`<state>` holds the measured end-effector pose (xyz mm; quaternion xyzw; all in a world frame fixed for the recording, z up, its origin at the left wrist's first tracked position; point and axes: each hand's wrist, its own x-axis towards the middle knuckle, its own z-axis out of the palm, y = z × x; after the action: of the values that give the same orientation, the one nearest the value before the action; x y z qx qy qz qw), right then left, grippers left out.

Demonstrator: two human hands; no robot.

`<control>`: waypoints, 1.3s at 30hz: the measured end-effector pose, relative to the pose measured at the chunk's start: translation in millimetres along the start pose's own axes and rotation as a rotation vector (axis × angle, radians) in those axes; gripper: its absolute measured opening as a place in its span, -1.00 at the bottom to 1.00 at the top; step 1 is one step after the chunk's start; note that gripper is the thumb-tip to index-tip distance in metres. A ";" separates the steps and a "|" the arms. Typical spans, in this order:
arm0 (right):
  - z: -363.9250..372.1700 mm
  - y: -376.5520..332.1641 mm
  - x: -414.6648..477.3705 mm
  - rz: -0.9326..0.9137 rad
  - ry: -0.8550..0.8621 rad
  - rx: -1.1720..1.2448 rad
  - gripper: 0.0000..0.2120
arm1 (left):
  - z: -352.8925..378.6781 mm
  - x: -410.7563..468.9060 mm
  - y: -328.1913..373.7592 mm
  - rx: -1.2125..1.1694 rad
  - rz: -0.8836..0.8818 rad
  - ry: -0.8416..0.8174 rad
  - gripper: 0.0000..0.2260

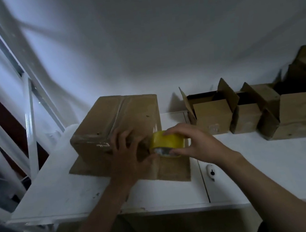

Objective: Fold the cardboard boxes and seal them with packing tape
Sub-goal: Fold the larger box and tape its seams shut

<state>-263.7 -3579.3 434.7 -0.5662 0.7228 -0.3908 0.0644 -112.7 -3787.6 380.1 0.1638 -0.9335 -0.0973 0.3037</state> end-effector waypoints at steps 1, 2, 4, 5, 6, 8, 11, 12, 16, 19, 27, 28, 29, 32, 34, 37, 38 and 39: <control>7.9 -3.4 5.2 -0.026 0.002 -0.015 -0.57 | -1.1 3.8 -14.4 -0.027 0.038 0.006 -0.39; 16.3 -5.2 9.5 -0.047 0.000 -0.029 -0.57 | -3.7 7.2 -27.4 -0.059 0.069 0.004 -0.38; 30.1 -7.8 15.2 -0.078 -0.008 -0.098 -0.57 | -8.5 11.4 -47.6 -0.131 0.089 -0.012 -0.40; 34.6 -8.5 16.5 -0.100 -0.006 -0.162 -0.56 | -10.0 11.7 -52.9 -0.174 0.076 -0.012 -0.44; 37.7 -8.9 16.8 -0.125 -0.003 -0.216 -0.56 | -10.4 11.5 -55.3 -0.216 0.054 -0.002 -0.47; 40.4 -7.6 13.8 -0.149 -0.011 -0.264 -0.55 | -9.6 11.5 -52.5 -0.287 0.000 0.026 -0.51; 42.1 -0.3 2.5 -0.117 -0.035 -0.332 -0.57 | -7.4 13.3 -41.5 -0.353 -0.077 0.034 -0.55; 42.8 2.1 -0.7 -0.097 -0.038 -0.335 -0.58 | -6.6 14.0 -39.4 -0.364 -0.086 0.047 -0.58; 44.6 3.2 3.2 -0.092 -0.005 -0.293 -0.60 | 0.6 15.1 -35.5 -0.418 -0.128 0.129 -0.72; 47.9 1.8 18.2 -0.050 -0.044 -0.370 -0.64 | 4.5 16.7 -32.1 -0.421 -0.160 0.164 -0.69; 64.5 -17.6 67.5 0.108 -0.231 -0.328 -0.70 | 3.9 12.5 -34.8 -0.370 -0.149 0.188 -0.62; 65.5 -15.4 68.3 0.112 -0.228 -0.316 -0.69 | 3.8 11.5 -37.9 -0.370 -0.130 0.193 -0.62; 66.2 -13.6 67.6 0.120 -0.223 -0.305 -0.69 | 3.3 11.0 -39.5 -0.373 -0.113 0.198 -0.63; 69.4 -10.4 61.4 0.126 -0.210 -0.234 -0.66 | 4.0 12.5 -43.4 -0.391 -0.071 0.203 -0.66; 72.1 -9.5 58.3 0.099 -0.193 -0.175 -0.63 | 2.2 13.8 -49.8 -0.436 -0.032 0.190 -0.68; 74.5 -11.6 58.5 0.069 -0.191 -0.133 -0.59 | -5.0 13.9 -67.0 -0.516 0.060 0.113 -0.63; 74.6 -13.2 59.7 0.069 -0.194 -0.121 -0.58 | -7.9 15.0 -73.9 -0.540 0.072 0.072 -0.61; 74.2 -15.5 61.2 0.072 -0.199 -0.112 -0.56 | -11.3 16.5 -80.0 -0.562 0.076 0.026 -0.60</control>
<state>-233.5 -3669.9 415.0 -0.5784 0.7535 -0.2892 0.1182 -98.7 -3868.8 375.4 0.0393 -0.8715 -0.3385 0.3526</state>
